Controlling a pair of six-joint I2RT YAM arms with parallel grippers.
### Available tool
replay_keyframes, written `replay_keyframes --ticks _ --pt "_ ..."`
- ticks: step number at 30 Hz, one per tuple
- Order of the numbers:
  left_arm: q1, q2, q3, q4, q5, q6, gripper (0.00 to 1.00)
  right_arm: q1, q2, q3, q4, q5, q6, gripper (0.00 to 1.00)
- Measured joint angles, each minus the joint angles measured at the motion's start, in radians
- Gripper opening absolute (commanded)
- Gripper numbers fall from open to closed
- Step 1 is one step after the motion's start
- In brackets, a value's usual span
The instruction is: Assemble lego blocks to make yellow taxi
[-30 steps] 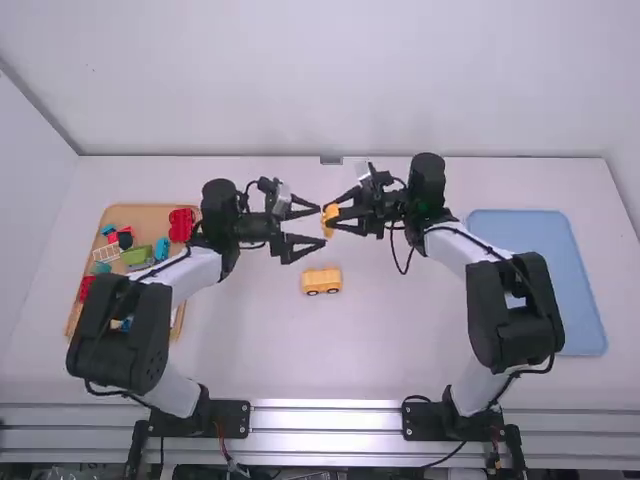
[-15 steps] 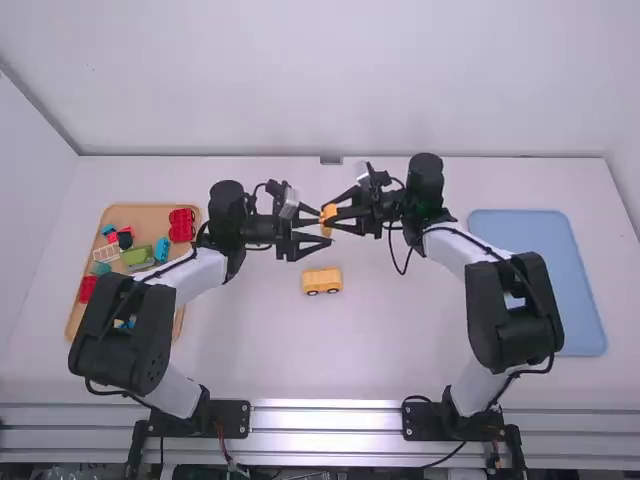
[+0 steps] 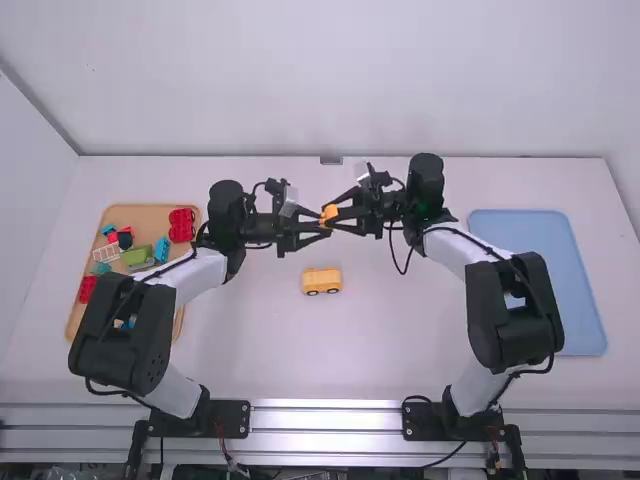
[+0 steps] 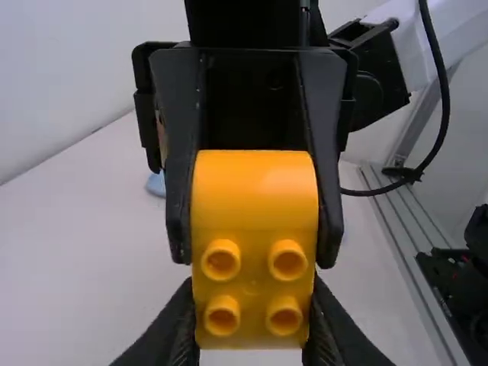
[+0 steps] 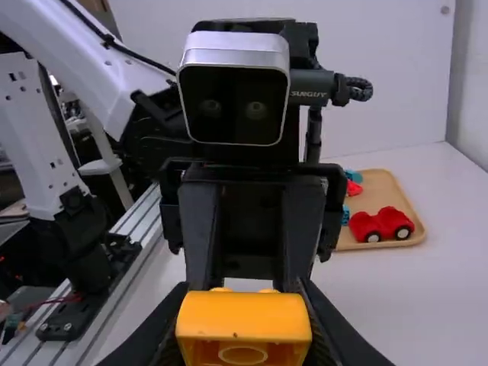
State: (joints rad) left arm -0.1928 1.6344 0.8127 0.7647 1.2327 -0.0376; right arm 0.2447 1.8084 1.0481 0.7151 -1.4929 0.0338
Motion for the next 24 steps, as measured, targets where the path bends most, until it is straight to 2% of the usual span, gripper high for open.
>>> replay_keyframes --ticks 1,2,3,4,5,9,12,16,19,21,23,24 --pt "0.000 0.000 0.000 0.000 0.000 0.000 0.18 0.000 0.000 0.000 0.000 0.000 0.001 0.31" --pt "0.000 0.000 0.000 0.000 0.000 0.000 0.16 0.000 0.000 0.000 0.000 0.001 0.002 0.39" --pt "0.000 0.000 0.000 0.000 0.000 0.000 0.15 0.000 0.000 0.000 -0.001 0.002 0.003 0.53" --pt "0.000 0.000 0.000 -0.001 0.005 0.000 0.15 0.000 0.000 0.000 0.000 0.015 0.004 0.86" --pt "-0.001 0.000 0.000 -0.004 0.005 0.001 0.15 0.000 0.000 0.000 0.000 0.019 0.005 0.97" --pt "0.006 0.000 0.000 -0.062 0.013 0.003 0.12 -0.003 0.000 0.000 0.000 0.082 0.025 0.99" --pt "0.040 0.000 0.012 -0.213 0.014 0.032 0.08 -0.026 0.000 0.000 -0.028 0.146 0.045 0.99" --pt "0.124 0.000 0.078 -0.590 -0.080 0.148 0.06 -0.077 0.000 0.000 -0.141 0.282 0.047 0.99" --pt "0.160 0.000 0.178 -0.941 -0.271 0.292 0.08 -0.103 0.000 0.001 -0.269 0.414 0.014 0.98" --pt "0.156 0.000 0.228 -1.090 -0.372 0.373 0.08 -0.103 0.000 0.002 -0.338 0.480 -0.007 0.99" --pt "0.134 0.000 0.309 -1.285 -0.546 0.526 0.10 -0.095 0.000 0.003 -0.431 0.568 -0.045 0.98" --pt "0.128 0.000 0.321 -1.314 -0.575 0.554 0.11 -0.094 0.000 0.005 -0.445 0.581 -0.051 0.99"
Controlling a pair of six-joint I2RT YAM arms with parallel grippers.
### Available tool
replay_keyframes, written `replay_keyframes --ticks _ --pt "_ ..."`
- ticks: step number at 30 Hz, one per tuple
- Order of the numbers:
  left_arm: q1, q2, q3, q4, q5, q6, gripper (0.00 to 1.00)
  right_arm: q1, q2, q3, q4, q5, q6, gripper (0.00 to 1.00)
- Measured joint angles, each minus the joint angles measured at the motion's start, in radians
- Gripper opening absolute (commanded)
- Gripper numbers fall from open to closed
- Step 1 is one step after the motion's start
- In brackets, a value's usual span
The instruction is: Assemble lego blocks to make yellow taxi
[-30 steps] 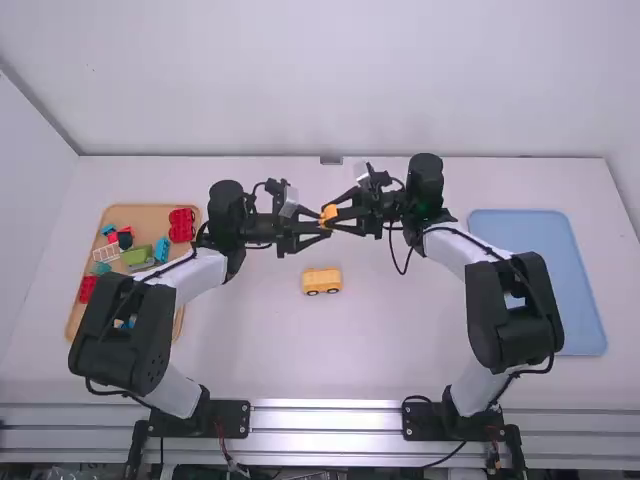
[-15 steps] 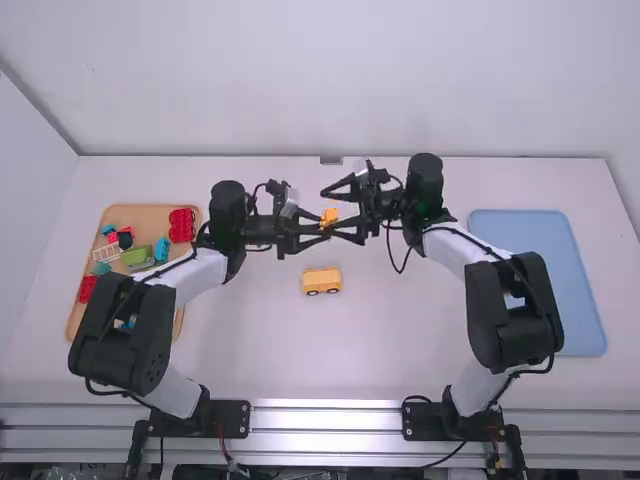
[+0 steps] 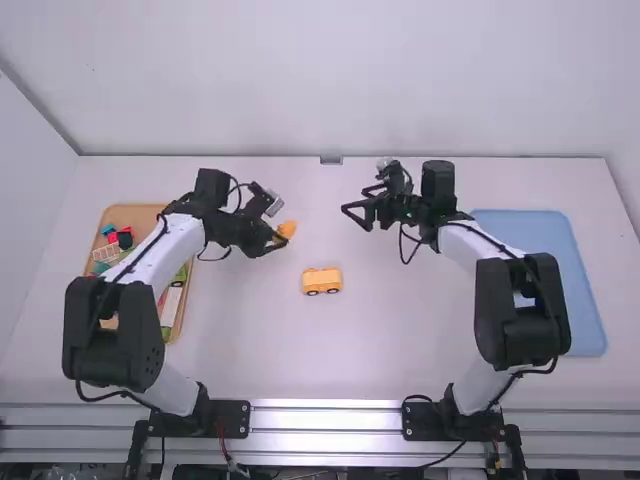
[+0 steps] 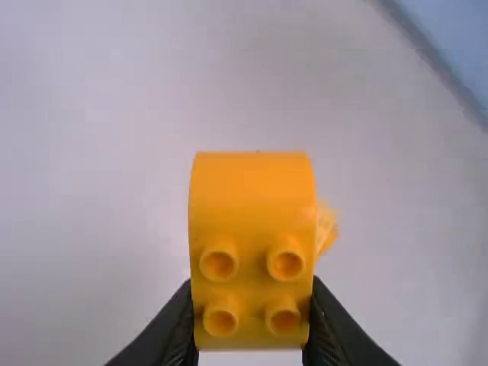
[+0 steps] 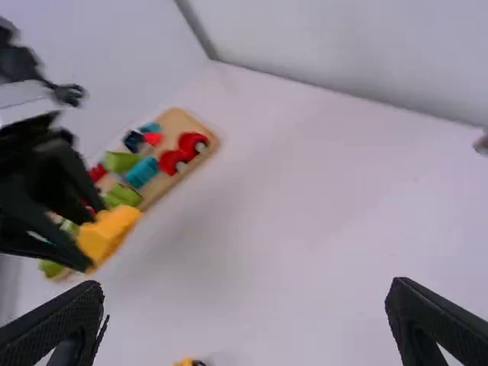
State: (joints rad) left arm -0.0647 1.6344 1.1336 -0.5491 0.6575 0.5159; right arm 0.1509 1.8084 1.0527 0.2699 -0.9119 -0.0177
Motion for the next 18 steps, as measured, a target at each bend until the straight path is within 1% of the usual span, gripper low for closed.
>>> replay_keyframes --ticks 3,5,7,11,18 --pt "-0.033 0.000 0.029 -0.128 -0.170 0.207 0.10 0.003 0.000 0.008 -0.034 0.055 -0.034 0.99" --pt "-0.050 0.000 0.024 -0.161 -0.246 0.314 0.09 0.000 0.000 0.016 -0.035 0.069 -0.043 0.98" --pt "-0.066 0.010 0.023 -0.169 -0.312 0.414 0.11 -0.004 0.000 0.022 -0.035 0.082 -0.050 0.99" --pt "-0.093 0.066 -0.001 -0.158 -0.406 0.583 0.11 -0.007 0.000 0.025 -0.040 0.092 -0.060 0.98" --pt "-0.123 0.180 -0.024 -0.138 -0.453 0.698 0.12 -0.007 0.000 0.025 -0.045 0.103 -0.063 0.99"
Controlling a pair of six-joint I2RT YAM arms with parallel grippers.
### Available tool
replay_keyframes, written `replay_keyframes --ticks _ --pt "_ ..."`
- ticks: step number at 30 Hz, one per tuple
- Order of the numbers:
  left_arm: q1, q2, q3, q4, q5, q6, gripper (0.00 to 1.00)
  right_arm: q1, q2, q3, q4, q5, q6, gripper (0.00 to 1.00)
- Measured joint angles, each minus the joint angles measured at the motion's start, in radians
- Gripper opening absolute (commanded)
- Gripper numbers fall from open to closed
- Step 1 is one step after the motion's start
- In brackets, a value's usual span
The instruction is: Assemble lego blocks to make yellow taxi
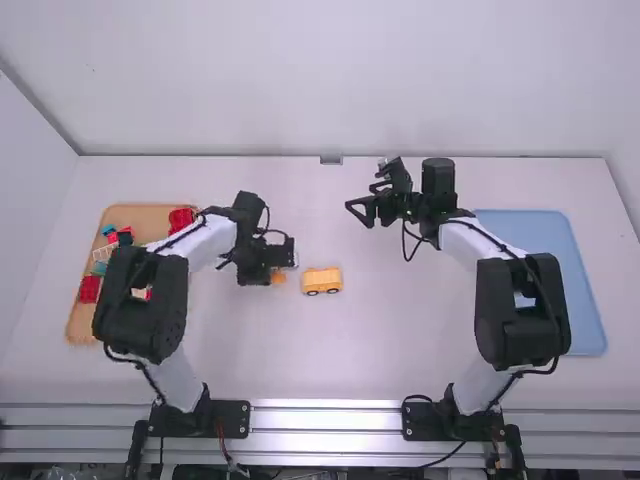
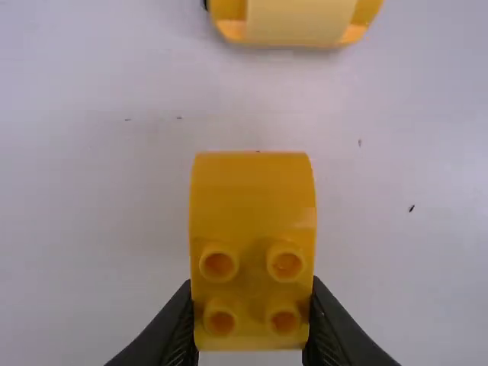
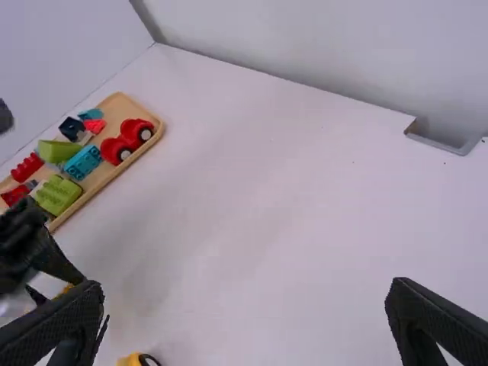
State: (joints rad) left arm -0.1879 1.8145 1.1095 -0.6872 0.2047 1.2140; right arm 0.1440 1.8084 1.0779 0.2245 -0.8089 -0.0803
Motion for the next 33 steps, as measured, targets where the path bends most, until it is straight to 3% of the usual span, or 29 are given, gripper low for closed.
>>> replay_keyframes --ticks 5,9,14,16,17,25,33 --pt "0.000 0.048 0.000 0.027 0.004 0.018 0.12 -0.001 0.000 0.000 0.001 0.001 -0.001 0.99" --pt "0.000 0.080 0.000 0.045 0.004 0.018 0.21 -0.001 0.000 0.000 0.001 0.001 -0.001 0.99" --pt "0.000 0.094 0.000 0.046 0.004 0.024 0.64 -0.001 0.000 0.000 0.001 0.001 -0.001 0.99" --pt "0.000 0.094 0.000 0.048 0.004 0.028 0.93 -0.001 0.000 0.000 0.002 0.001 -0.002 0.98" --pt "0.000 0.094 0.000 0.048 0.005 0.026 1.00 -0.001 0.000 0.000 0.002 0.001 -0.002 0.98" --pt "0.007 0.093 0.009 0.022 0.087 0.026 0.99 -0.003 0.000 0.001 -0.010 0.002 -0.006 0.99" --pt "0.171 0.061 0.015 -0.001 0.433 0.152 0.99 -0.002 -0.058 0.003 -0.156 0.005 -0.133 0.99"
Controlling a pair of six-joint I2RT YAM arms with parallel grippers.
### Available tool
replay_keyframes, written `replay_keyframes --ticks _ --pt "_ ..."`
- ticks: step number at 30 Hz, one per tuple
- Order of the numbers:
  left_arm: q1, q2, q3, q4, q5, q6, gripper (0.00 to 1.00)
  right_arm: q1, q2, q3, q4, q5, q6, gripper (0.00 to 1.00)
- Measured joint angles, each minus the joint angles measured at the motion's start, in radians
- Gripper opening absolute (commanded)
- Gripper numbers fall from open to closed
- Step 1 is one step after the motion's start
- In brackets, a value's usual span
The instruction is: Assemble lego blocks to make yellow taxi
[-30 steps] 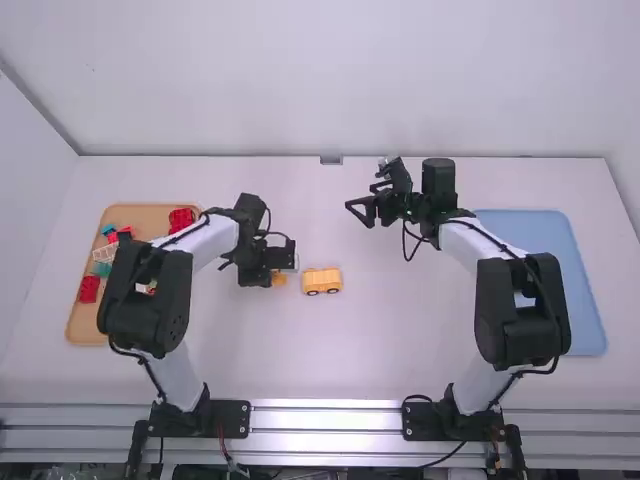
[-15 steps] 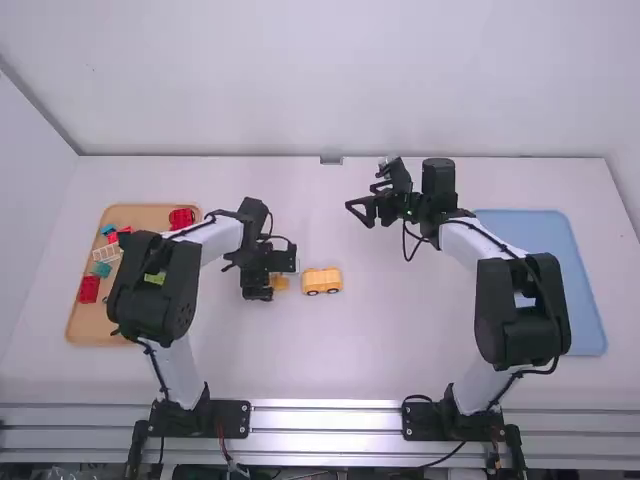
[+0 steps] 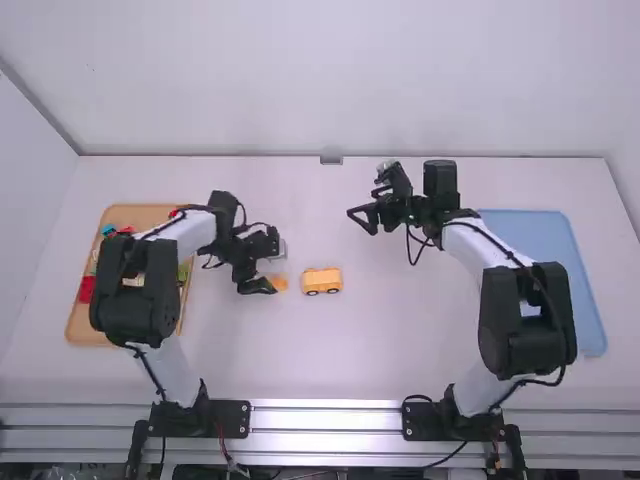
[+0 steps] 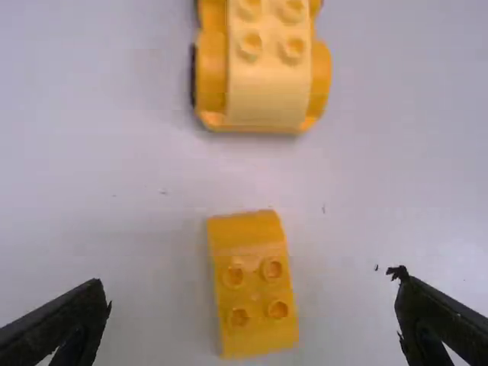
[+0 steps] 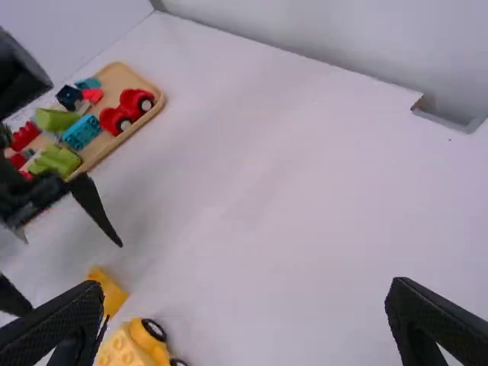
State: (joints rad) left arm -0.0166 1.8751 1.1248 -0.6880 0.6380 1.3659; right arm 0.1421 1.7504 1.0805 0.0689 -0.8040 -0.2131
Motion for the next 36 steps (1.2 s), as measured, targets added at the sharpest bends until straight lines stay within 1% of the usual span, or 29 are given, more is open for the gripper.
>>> replay_keyframes --ticks 1,2,3,5,8,12,13,15,19,21,23,27,29,30,31,33,34,36 --pt "0.040 -0.004 -0.013 0.026 0.073 0.023 0.99 0.000 -0.021 0.000 -0.014 0.000 -0.018 0.99" --pt "0.047 -0.005 -0.016 0.033 0.086 0.024 0.99 0.000 -0.023 0.000 -0.014 0.000 -0.021 0.99" --pt "0.082 -0.007 -0.043 0.067 0.148 0.031 0.99 0.000 -0.044 0.000 -0.020 -0.001 -0.040 0.98" --pt "0.113 -0.008 -0.095 0.134 0.205 0.014 0.99 0.000 -0.056 0.002 -0.025 0.000 -0.056 0.98" --pt "0.119 -0.007 -0.156 0.220 0.243 -0.031 0.99 0.000 -0.056 0.002 -0.044 0.000 -0.072 0.99" --pt "0.115 -0.007 -0.235 0.385 0.272 -0.126 0.99 0.011 -0.056 0.002 -0.069 0.003 -0.124 0.99" --pt "0.115 -0.007 -0.244 0.401 0.272 -0.133 0.99 0.013 -0.056 0.002 -0.071 0.004 -0.128 0.99" --pt "0.115 -0.008 -0.298 0.513 0.278 -0.168 0.99 0.028 -0.056 0.002 -0.073 0.003 -0.156 0.98" --pt "0.115 -0.007 -0.380 0.646 0.279 -0.162 0.99 0.040 -0.056 0.002 -0.076 0.003 -0.179 0.98" --pt "0.115 -0.007 -0.413 0.679 0.279 -0.151 0.99 0.039 -0.056 0.002 -0.076 0.003 -0.184 0.99" --pt "0.119 -0.007 -0.460 0.740 0.279 -0.146 0.97 0.036 -0.056 0.002 -0.076 0.003 -0.187 0.98" --pt "0.127 -0.007 -0.493 0.800 0.284 -0.167 0.96 0.036 -0.056 0.002 -0.072 0.003 -0.188 0.99" --pt "0.132 -0.007 -0.499 0.819 0.293 -0.174 0.93 0.036 -0.056 0.002 -0.073 0.003 -0.189 0.99" --pt "0.135 -0.007 -0.504 0.834 0.302 -0.176 0.90 0.037 -0.056 0.002 -0.073 0.004 -0.190 0.98" --pt "0.135 -0.007 -0.509 0.843 0.312 -0.179 0.85 0.037 -0.056 0.002 -0.073 0.003 -0.190 0.99" --pt "0.134 -0.007 -0.516 0.858 0.321 -0.181 0.80 0.041 -0.056 0.002 -0.073 0.004 -0.191 0.99" --pt "0.135 -0.007 -0.523 0.870 0.324 -0.183 0.74 0.041 -0.056 0.002 -0.074 0.003 -0.190 0.99" --pt "0.135 -0.007 -0.529 0.882 0.328 -0.184 0.72 0.041 -0.056 0.002 -0.075 0.003 -0.190 0.99"
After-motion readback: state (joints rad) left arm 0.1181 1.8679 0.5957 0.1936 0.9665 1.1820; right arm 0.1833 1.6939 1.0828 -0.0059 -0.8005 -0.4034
